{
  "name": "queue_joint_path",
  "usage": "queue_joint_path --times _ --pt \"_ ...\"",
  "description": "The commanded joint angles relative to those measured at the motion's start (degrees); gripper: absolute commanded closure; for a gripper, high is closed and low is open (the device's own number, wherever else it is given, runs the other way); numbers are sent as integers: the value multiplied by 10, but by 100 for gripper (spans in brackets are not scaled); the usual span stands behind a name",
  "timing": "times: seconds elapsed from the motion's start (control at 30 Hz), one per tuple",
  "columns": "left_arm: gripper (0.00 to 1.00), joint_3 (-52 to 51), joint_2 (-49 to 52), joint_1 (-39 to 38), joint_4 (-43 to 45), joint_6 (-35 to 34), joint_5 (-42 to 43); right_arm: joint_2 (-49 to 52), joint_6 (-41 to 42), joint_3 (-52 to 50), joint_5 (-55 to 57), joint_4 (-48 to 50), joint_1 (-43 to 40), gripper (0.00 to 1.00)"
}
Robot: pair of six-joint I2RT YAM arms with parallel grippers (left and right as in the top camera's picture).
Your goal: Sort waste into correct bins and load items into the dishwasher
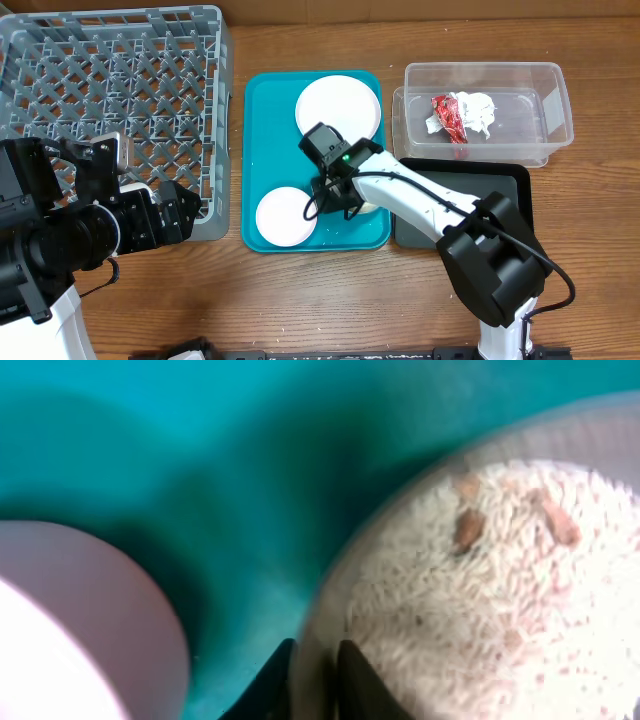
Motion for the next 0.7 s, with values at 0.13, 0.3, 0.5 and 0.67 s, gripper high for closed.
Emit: queue_joint_path --times 0.13,0.3,0.5,0.67 --pt "0 3 1 -4 -1 11 10 1 3 1 -9 -17 -2 96" --pt "0 3 1 -4 -1 11 10 -67 3 56 -21 -64 -2 96" --pt "0 3 1 -4 -1 11 10 -194 26 87 -115 -84 -40 96" --pt "0 3 1 -4 -1 11 10 -242 19 87 -189 -130 -132 96"
